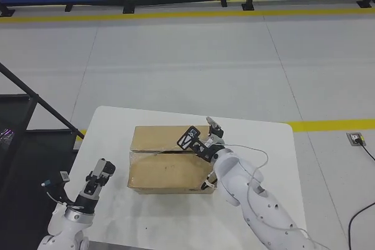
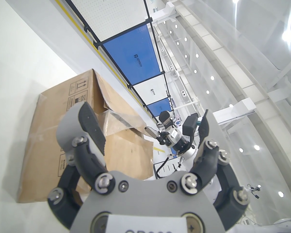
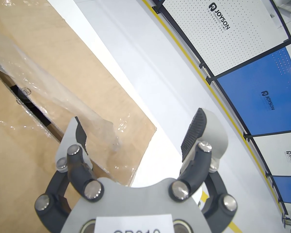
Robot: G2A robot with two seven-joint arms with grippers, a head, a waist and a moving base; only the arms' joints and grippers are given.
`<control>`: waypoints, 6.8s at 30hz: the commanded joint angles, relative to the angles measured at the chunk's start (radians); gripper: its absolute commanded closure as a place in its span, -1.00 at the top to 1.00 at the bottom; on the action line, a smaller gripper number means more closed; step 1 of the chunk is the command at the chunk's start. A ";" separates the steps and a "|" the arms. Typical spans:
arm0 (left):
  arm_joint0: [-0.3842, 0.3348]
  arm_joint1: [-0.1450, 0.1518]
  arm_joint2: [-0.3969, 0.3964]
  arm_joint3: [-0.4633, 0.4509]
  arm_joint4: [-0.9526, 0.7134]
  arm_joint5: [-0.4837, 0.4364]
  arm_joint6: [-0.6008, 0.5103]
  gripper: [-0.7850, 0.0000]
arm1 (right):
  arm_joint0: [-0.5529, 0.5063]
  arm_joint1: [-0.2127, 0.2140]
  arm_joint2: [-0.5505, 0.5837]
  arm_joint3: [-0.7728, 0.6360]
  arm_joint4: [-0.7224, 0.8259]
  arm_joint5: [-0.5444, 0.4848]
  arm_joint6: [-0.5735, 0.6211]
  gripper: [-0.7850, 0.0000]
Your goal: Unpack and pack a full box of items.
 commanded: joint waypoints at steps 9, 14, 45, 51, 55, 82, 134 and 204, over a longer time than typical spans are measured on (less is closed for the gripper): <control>0.002 0.000 -0.001 0.001 -0.001 -0.004 0.000 1.00 | 0.071 -0.021 0.026 0.116 0.116 -0.039 -0.036 1.00; 0.003 0.000 -0.004 0.005 -0.003 -0.007 0.000 1.00 | 0.091 -0.022 0.065 0.169 0.196 -0.098 -0.102 1.00; -0.001 0.000 -0.001 0.010 -0.006 -0.008 0.000 1.00 | 0.286 -0.005 0.165 0.555 0.561 -0.741 -0.270 -0.25; -0.007 -0.001 0.010 0.004 0.001 0.000 -0.001 1.00 | 0.310 0.002 0.158 0.599 0.581 -0.818 -0.254 -0.59; -0.009 -0.001 0.012 0.002 0.003 0.002 -0.001 1.00 | 0.318 0.005 0.151 0.615 0.592 -0.838 -0.244 -0.40; -0.047 0.002 0.025 0.013 -0.075 -0.015 -0.078 1.00 | 0.321 0.011 0.108 0.603 0.765 -0.836 -0.149 -1.00; -0.390 0.023 0.197 0.345 -0.225 -0.008 -0.441 1.00 | 0.102 0.103 0.148 0.149 1.114 -0.468 0.319 -0.55; -0.438 0.028 0.299 0.356 -0.213 0.009 -0.418 1.00 | 0.105 0.129 -0.082 -0.044 0.743 -0.414 0.129 -1.00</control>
